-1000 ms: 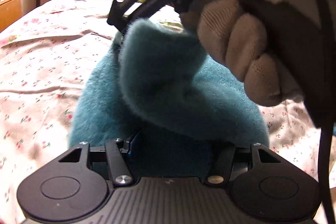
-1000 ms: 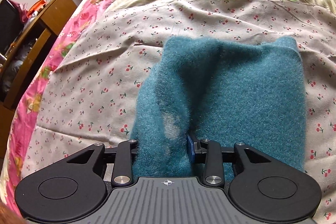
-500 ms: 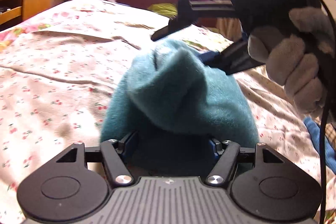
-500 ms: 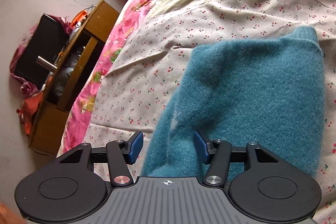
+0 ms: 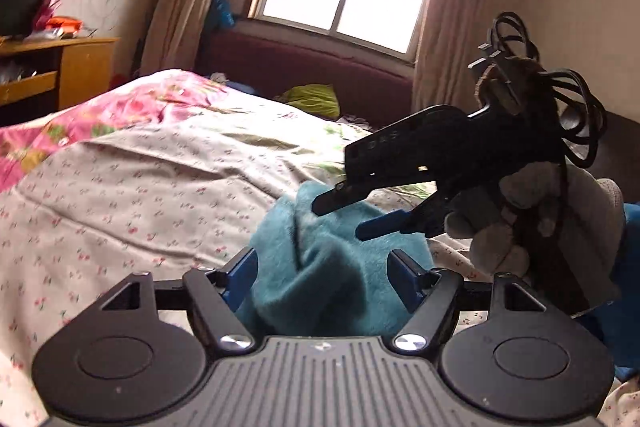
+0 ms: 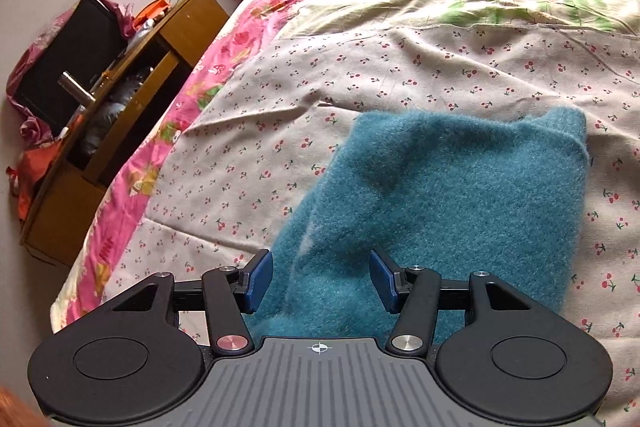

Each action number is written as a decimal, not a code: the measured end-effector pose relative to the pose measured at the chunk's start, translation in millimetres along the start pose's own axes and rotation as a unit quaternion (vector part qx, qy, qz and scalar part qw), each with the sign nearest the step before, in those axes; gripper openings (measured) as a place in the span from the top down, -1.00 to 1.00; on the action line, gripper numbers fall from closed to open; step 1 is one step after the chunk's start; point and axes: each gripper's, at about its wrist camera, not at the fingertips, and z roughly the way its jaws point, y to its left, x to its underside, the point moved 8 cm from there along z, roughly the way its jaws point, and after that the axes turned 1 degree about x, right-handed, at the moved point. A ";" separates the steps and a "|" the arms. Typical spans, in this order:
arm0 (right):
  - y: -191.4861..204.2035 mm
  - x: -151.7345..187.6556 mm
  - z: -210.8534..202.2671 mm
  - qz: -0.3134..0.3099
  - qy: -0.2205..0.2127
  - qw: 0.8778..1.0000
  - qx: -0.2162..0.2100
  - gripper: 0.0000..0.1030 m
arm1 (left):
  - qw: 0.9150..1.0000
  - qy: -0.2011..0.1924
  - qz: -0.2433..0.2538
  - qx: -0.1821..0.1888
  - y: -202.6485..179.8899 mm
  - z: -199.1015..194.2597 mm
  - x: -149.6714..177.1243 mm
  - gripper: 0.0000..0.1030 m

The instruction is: Fold small clothes

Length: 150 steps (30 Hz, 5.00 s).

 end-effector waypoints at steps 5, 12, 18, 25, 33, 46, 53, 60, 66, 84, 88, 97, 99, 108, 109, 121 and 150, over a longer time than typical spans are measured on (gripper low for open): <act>11.1 -5.8 21.9 -0.040 0.025 0.998 0.031 -0.09 | 0.999 0.054 -0.006 -0.004 2.9 47.9 19.5 0.00; 5.8 1.3 62.9 -0.089 0.020 0.989 0.115 0.38 | 0.992 0.100 -0.072 -0.030 40.3 56.1 54.8 0.34; 24.7 -5.9 23.5 -0.064 -0.012 0.995 0.071 0.67 | 0.993 0.061 -0.100 -0.005 43.8 31.3 41.7 0.48; 51.4 0.3 52.5 -0.053 0.000 0.997 0.059 0.67 | 0.980 0.065 -0.185 -0.019 79.8 26.7 56.8 0.48; 52.5 15.9 108.0 -0.017 0.008 0.999 0.047 0.67 | 0.968 0.075 -0.230 -0.059 102.2 28.4 73.5 0.48; 63.8 29.7 41.3 -0.112 -0.033 0.993 0.004 0.52 | 0.966 0.092 -0.223 -0.096 107.2 32.1 78.7 0.37; 72.3 52.5 83.2 -0.149 0.003 0.988 0.038 0.56 | 0.966 0.081 -0.217 -0.119 108.9 27.1 76.9 0.36; 70.5 54.4 83.3 -0.142 -0.014 0.989 0.029 0.57 | 0.962 0.082 -0.223 -0.137 116.4 27.3 78.6 0.30; 37.7 59.7 2.7 -0.107 -0.070 0.992 0.010 0.55 | 0.962 0.087 -0.218 -0.141 114.7 29.8 79.5 0.20; -63.0 134.6 -48.8 0.012 -0.079 0.997 0.009 0.53 | 0.965 0.135 -0.087 -0.207 92.0 44.6 62.3 0.12; -70.2 123.0 -76.4 0.023 -0.120 0.992 -0.015 0.53 | 0.966 0.122 -0.068 -0.219 82.9 23.6 46.2 0.15; -80.4 90.0 -63.9 0.030 -0.140 0.990 -0.010 0.52 | 0.984 0.052 -0.015 -0.172 37.0 31.1 -23.5 0.16; -79.8 84.0 -58.1 0.030 -0.138 0.990 -0.010 0.52 | 0.986 0.050 0.009 -0.156 22.9 57.0 -28.6 0.16; -82.4 50.2 -17.0 0.009 -0.137 0.990 -0.004 0.55 | 0.979 0.100 0.030 -0.176 50.5 139.3 9.5 0.28; -82.0 48.8 -12.3 0.010 -0.133 0.991 0.000 0.56 | 0.977 0.100 0.033 -0.184 54.5 140.6 10.9 0.28; -75.2 61.4 -42.4 0.028 -0.143 0.989 -0.017 0.52 | 0.972 0.100 0.052 -0.205 58.3 126.9 2.3 0.15; -45.9 150.3 -68.2 0.006 -0.097 0.995 0.017 0.52 | 0.965 0.182 0.077 -0.173 17.1 42.4 51.7 0.15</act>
